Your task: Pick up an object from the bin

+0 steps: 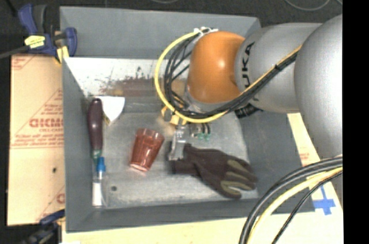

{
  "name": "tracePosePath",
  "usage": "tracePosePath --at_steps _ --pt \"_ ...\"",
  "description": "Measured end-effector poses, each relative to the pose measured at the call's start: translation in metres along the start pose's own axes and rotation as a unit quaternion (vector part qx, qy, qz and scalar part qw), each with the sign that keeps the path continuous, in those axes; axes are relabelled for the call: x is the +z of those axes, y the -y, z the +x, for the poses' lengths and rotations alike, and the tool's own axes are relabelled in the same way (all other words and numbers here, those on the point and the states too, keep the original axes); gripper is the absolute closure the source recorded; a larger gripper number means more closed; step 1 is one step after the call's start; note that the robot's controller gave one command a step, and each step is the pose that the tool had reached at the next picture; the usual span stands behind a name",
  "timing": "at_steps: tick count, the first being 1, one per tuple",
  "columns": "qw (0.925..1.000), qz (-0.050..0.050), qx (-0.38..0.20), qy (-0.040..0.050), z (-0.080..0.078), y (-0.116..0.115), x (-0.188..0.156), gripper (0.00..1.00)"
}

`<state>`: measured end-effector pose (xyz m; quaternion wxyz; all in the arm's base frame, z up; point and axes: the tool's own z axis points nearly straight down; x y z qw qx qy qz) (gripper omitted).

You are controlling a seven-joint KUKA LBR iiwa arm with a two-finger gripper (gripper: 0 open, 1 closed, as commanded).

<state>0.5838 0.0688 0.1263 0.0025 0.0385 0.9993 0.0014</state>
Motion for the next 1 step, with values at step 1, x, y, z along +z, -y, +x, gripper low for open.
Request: tracePosePath --at_steps 1 --pt "0.9992 0.001 -0.04 -0.0023 0.0117 0.056 0.0017 0.0"
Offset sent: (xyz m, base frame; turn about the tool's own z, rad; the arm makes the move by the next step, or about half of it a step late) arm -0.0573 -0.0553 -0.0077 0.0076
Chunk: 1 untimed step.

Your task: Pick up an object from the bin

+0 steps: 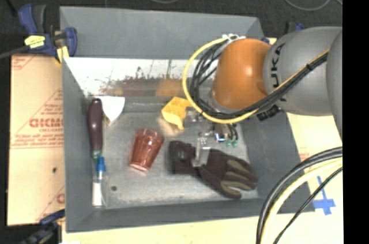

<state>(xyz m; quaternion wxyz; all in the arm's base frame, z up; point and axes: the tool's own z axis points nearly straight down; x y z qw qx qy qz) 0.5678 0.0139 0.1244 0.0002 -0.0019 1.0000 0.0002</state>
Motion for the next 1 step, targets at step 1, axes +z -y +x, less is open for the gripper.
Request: tracePosePath --at_steps 1 --pt "0.9992 -0.001 0.04 0.0031 0.0338 0.0065 0.0037 0.0"
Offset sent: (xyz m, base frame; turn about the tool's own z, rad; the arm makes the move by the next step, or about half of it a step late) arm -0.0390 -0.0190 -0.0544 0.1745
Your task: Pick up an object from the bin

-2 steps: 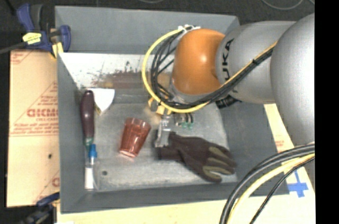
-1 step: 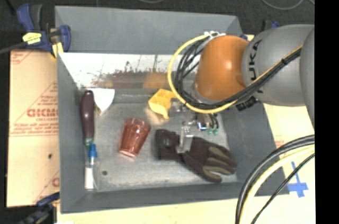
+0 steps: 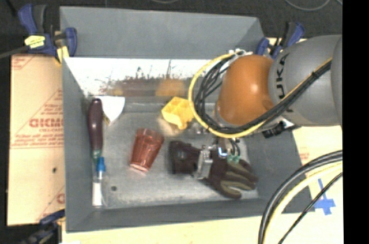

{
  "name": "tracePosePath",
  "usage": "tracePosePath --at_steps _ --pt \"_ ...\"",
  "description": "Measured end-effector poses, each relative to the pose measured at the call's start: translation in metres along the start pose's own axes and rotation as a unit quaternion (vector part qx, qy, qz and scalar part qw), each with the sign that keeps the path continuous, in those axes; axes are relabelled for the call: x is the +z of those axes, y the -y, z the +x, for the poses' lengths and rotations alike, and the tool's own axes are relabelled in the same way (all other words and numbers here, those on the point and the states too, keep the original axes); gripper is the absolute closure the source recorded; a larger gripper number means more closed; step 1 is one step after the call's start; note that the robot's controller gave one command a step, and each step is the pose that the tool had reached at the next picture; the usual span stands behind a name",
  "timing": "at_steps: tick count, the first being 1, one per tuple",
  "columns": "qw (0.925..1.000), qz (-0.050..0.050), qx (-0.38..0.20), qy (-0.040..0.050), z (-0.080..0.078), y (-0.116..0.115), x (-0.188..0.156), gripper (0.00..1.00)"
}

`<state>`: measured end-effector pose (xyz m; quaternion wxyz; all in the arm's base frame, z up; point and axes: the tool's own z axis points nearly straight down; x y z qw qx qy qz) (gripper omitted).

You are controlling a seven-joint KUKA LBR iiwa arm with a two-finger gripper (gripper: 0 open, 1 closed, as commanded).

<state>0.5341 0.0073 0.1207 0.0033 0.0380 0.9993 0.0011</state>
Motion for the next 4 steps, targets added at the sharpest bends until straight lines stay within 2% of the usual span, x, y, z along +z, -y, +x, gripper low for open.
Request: tracePosePath --at_steps 1,2,4 --pt "0.9989 0.0 0.046 -0.0015 0.003 0.012 0.05 0.0" --pt "0.9954 -0.001 0.096 0.0007 0.035 0.002 0.05 1.0" --pt "0.9954 0.0 0.096 -0.001 0.036 0.002 0.047 1.0"
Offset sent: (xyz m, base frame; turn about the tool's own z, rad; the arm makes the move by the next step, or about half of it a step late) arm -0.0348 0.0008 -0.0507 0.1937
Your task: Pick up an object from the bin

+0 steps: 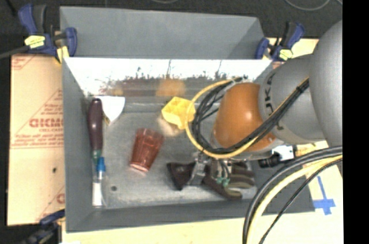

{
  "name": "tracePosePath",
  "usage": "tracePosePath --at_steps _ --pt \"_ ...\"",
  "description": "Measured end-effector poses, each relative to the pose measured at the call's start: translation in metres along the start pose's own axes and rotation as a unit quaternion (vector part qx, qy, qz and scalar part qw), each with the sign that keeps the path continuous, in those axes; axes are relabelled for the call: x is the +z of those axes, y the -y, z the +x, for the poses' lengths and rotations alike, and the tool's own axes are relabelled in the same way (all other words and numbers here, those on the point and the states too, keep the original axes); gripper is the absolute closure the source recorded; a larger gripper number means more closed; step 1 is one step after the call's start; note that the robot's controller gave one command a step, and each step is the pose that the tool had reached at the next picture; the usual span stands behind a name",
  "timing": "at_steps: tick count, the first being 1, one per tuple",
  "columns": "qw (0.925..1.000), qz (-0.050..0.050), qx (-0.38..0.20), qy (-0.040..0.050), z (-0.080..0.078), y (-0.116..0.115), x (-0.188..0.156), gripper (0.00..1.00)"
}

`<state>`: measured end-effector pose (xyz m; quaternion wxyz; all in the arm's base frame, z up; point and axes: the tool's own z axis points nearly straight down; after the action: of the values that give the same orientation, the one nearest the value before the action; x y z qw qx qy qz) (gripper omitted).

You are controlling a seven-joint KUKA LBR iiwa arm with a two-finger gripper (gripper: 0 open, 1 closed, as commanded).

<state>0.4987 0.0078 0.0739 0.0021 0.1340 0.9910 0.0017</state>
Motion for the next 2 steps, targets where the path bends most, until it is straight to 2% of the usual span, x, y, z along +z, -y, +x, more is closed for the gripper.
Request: tracePosePath --at_steps 2 --pt "1.0 0.0 0.0 -0.0003 0.0 0.0 -0.029 1.0"
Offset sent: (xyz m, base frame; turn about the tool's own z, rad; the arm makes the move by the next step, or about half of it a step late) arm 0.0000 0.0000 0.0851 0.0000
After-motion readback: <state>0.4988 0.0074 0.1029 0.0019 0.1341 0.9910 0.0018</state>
